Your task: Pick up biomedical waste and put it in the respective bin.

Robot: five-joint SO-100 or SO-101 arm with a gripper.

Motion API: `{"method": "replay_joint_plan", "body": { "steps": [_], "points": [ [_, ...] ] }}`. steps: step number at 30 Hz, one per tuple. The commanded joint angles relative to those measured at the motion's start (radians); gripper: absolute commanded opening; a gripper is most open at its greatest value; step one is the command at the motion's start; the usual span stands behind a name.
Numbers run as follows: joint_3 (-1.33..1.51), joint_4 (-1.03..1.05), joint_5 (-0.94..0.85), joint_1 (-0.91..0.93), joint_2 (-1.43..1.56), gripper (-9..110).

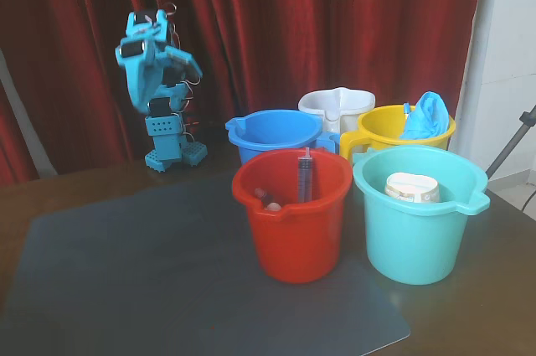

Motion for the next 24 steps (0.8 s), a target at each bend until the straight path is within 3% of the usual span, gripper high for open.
{"method": "replay_joint_plan", "body": {
  "steps": [1, 16, 24],
  "points": [
    [0.061, -0.038, -0.003, -0.005, -0.006, 0],
    [0.397, -0.087, -0.012, 0.011, -0.006, 0],
    [0.4, -0.077, -0.011, 0.011, -0.006, 0]
  ]
}}
